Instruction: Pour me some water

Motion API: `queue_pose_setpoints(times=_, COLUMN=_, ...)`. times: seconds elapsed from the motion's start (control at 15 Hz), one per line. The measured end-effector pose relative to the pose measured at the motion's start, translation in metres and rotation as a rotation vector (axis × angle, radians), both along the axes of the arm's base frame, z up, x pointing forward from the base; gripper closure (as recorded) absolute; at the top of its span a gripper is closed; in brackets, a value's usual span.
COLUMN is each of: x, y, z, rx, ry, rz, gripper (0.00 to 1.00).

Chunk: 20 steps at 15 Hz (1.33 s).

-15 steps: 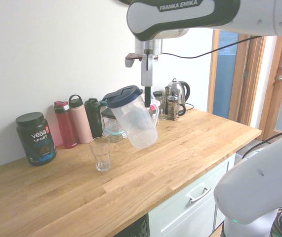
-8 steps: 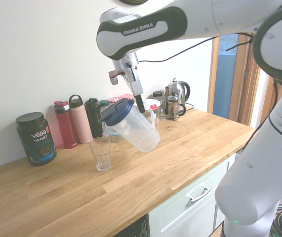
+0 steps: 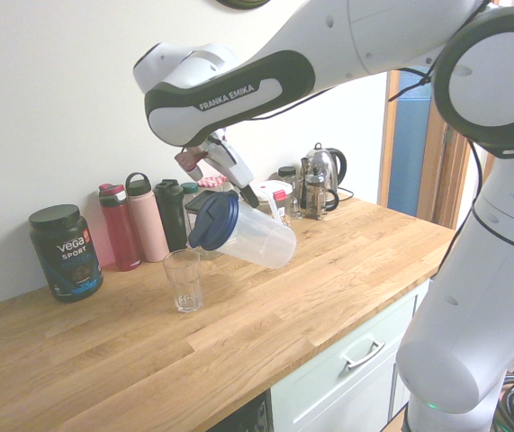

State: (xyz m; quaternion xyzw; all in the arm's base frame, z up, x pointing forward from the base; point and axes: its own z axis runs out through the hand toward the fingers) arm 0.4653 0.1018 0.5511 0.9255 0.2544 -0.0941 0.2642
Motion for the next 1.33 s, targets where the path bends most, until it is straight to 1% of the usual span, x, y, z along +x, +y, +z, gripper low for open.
queue_pose_setpoints(times=0.27, x=0.024, y=0.008, z=-0.011, rx=-0.052, ry=-0.004, rz=0.020, gripper=1.00)
queue_pose_setpoints(times=0.53, x=0.032, y=0.015, z=-0.013, rx=-0.110, ry=-0.026, rz=0.050, gripper=1.00)
queue_pose_setpoints(times=0.73, x=0.038, y=0.022, z=-0.024, rx=-0.145, ry=-0.034, rz=0.063, gripper=1.00)
queue_pose_setpoints(times=1.2, x=0.064, y=0.030, z=-0.029, rx=-0.185, ry=-0.067, rz=0.067, gripper=1.00)
queue_pose_setpoints(times=1.33, x=0.066, y=0.031, z=-0.029, rx=-0.202, ry=-0.071, rz=0.077, gripper=1.00)
